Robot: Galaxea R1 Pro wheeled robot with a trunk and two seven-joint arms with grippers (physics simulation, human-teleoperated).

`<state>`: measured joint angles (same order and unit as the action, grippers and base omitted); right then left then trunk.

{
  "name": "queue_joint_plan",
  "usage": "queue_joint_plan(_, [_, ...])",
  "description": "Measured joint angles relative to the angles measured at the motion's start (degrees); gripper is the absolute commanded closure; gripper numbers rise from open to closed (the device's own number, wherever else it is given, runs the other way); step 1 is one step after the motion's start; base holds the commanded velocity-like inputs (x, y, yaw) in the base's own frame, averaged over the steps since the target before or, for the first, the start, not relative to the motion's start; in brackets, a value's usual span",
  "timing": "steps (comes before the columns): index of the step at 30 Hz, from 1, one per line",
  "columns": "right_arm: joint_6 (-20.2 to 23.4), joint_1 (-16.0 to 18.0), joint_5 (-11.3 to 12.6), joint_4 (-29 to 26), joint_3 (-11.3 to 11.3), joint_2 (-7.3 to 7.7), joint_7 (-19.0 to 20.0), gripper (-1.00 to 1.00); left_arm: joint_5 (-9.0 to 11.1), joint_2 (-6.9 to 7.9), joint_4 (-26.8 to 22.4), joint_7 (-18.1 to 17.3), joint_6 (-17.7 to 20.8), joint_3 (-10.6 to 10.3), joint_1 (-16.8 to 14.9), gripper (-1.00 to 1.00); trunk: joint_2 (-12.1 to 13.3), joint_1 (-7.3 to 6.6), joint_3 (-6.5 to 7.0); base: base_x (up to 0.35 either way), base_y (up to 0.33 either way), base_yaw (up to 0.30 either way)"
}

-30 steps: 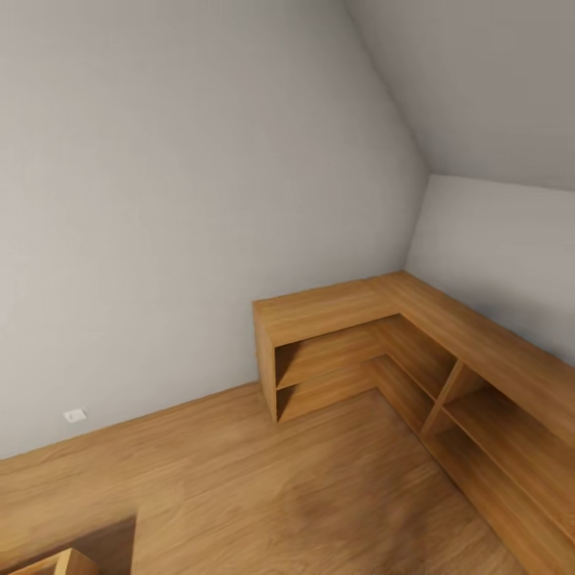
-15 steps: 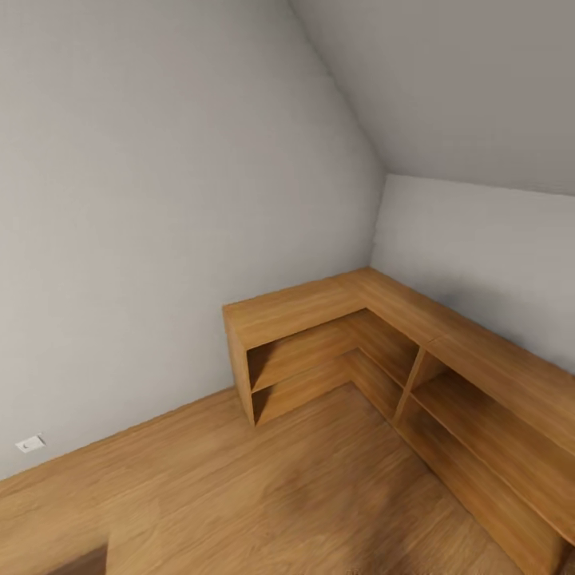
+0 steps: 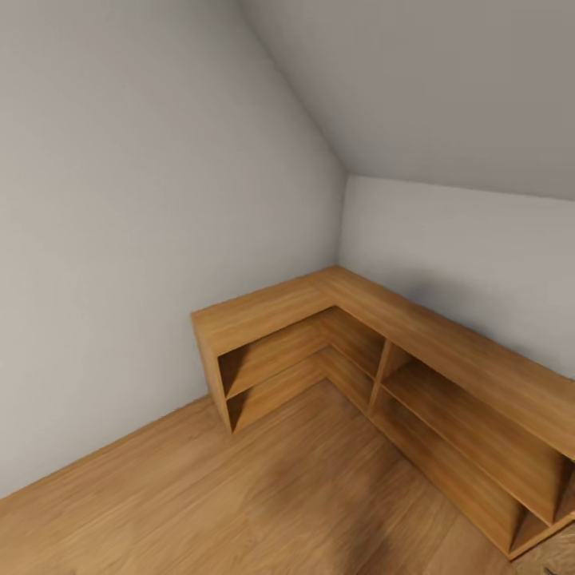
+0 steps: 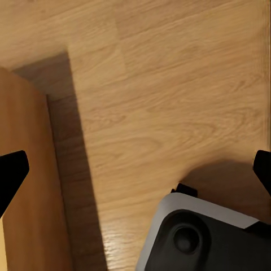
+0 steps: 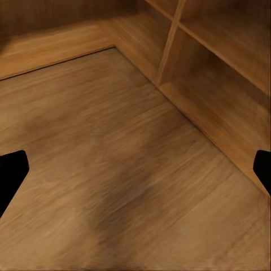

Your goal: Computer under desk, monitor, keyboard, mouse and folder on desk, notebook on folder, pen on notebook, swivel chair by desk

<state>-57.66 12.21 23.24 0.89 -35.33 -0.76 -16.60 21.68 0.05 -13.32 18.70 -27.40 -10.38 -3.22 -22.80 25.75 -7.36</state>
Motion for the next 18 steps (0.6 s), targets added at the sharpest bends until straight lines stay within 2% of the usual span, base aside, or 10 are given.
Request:
queue_joint_plan(6, [1.8, 0.0, -0.1, -0.1, 0.0, -0.06, 0.0, -1.00, 0.0, 0.12, 0.1, -0.4, 0.1, -0.1, 0.0, -1.00, 0.0, 0.00, 0.18, 0.000, 0.000, -0.263])
queue_joint_plan(18, [2.4, 0.0, 0.0, -1.1, 0.0, -0.13, 0.0, -1.00, -0.1, 0.49, 0.1, -0.9, -0.5, -0.1, 0.0, -1.00, 0.0, 0.00, 0.55, 0.000, 0.000, -0.263])
